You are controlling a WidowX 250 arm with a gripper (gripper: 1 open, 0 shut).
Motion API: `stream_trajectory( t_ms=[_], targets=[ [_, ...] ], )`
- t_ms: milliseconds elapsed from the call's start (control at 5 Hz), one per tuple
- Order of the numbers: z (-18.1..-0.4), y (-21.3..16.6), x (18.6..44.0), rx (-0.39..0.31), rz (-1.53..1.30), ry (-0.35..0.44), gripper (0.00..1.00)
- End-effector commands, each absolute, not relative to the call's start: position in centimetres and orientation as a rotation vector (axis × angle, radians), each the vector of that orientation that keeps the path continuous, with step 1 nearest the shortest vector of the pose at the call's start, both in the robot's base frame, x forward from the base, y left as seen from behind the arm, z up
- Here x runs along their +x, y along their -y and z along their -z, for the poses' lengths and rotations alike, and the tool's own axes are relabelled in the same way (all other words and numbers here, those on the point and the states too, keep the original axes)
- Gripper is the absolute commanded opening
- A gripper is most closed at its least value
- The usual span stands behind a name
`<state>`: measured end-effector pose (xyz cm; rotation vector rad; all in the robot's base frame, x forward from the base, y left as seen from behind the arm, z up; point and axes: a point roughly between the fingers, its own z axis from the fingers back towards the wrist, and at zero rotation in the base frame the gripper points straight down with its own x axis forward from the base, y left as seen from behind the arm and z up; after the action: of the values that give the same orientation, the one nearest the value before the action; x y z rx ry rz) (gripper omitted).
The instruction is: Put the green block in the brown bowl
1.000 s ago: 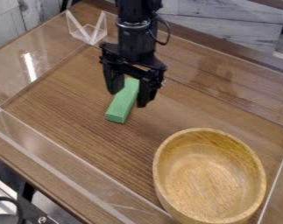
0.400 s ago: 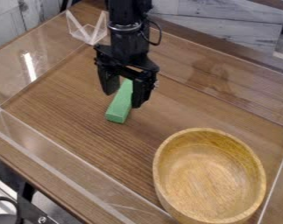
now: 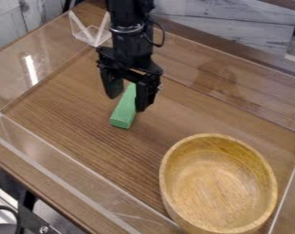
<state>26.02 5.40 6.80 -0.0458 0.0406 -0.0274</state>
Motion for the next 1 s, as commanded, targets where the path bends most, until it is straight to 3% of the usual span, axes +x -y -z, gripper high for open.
stream_trajectory(
  t_ms=[0, 800],
  targets=[
    [-6.97, -5.74, 26.33, -0.047, 0.02, -0.015, 1.0],
    [-6.48, -6.14, 26.72, -0.058, 0.001, 0.014, 1.0]
  ],
)
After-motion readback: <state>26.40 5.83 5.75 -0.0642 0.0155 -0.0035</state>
